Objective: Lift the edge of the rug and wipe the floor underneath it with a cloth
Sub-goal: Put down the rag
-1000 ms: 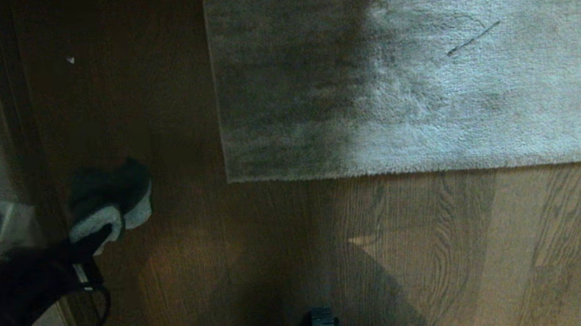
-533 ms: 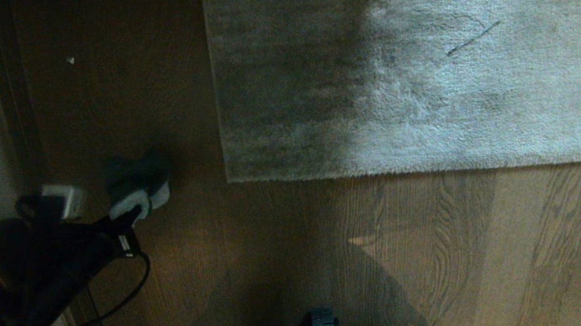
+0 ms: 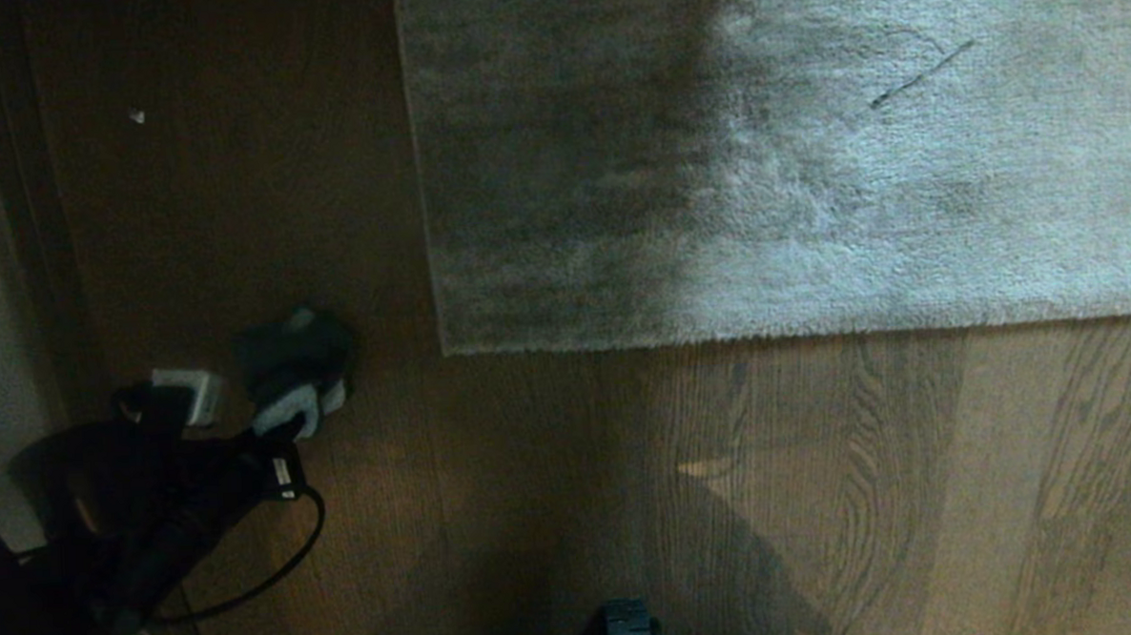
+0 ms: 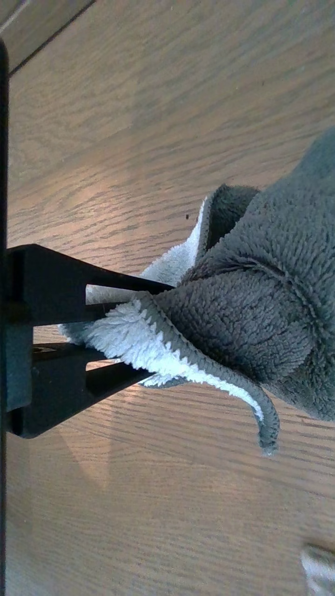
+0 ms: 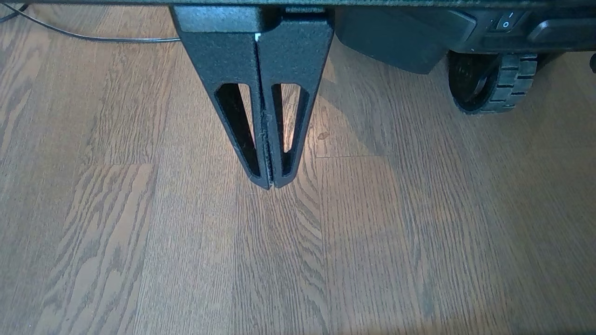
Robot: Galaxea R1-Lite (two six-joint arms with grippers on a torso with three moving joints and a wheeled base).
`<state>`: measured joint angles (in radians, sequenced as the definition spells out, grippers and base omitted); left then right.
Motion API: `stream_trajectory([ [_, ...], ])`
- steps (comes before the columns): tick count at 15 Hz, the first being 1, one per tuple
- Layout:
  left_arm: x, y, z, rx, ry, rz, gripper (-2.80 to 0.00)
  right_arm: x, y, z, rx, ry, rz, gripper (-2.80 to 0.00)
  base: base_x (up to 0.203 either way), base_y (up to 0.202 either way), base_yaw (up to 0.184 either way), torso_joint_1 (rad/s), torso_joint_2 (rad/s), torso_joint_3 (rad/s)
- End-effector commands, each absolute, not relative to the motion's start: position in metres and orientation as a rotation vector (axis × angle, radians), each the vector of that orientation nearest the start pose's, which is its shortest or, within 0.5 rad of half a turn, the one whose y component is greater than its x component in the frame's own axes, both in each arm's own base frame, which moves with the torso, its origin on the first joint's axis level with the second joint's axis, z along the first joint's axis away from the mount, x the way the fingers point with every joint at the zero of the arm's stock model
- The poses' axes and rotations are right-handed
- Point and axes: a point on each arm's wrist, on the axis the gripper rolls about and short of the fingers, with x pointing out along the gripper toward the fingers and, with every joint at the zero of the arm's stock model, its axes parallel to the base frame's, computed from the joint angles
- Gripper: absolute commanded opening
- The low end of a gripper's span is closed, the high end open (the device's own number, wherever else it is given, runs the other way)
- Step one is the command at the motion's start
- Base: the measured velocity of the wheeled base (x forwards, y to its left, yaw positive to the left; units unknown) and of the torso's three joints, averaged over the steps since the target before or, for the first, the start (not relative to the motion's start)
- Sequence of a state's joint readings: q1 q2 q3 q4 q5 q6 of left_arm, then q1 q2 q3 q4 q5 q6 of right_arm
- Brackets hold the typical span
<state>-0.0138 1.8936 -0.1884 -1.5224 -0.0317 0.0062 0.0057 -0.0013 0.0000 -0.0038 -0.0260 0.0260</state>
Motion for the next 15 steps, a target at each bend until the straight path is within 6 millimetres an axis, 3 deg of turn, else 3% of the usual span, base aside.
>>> stream_trajectory([
  [1, 0.252, -0.004, 0.082, 0.002, 0.152, -0.046, -2.80, -0.023, -0.001, 0.076, 0.026, -0.005, -0.020, -2.80, 0.000, 0.000, 0.000, 0.000, 0.00, 0.000],
  [5, 0.256, -0.004, 0.080, 0.000, 0.156, -0.039, -2.80, -0.023, -0.001, 0.076, 0.026, -0.005, -0.020, -2.80, 0.000, 0.000, 0.000, 0.000, 0.00, 0.000],
  [6, 0.256, -0.004, 0.080, -0.002, 0.156, -0.039, 0.00, -0.023, -0.001, 0.076, 0.026, -0.005, -0.020, -2.80, 0.000, 0.000, 0.000, 0.000, 0.00, 0.000],
  [11, 0.256, -0.005, 0.082, -0.005, 0.148, -0.044, 0.00, -0.023, -0.001, 0.076, 0.026, -0.005, -0.020, -2.80, 0.000, 0.000, 0.000, 0.000, 0.00, 0.000],
  [15, 0.245, -0.005, 0.094, -0.005, 0.108, -0.044, 0.00, -0.023, -0.001, 0.076, 0.026, -0.005, -0.020, -2.80, 0.000, 0.000, 0.000, 0.000, 0.00, 0.000],
])
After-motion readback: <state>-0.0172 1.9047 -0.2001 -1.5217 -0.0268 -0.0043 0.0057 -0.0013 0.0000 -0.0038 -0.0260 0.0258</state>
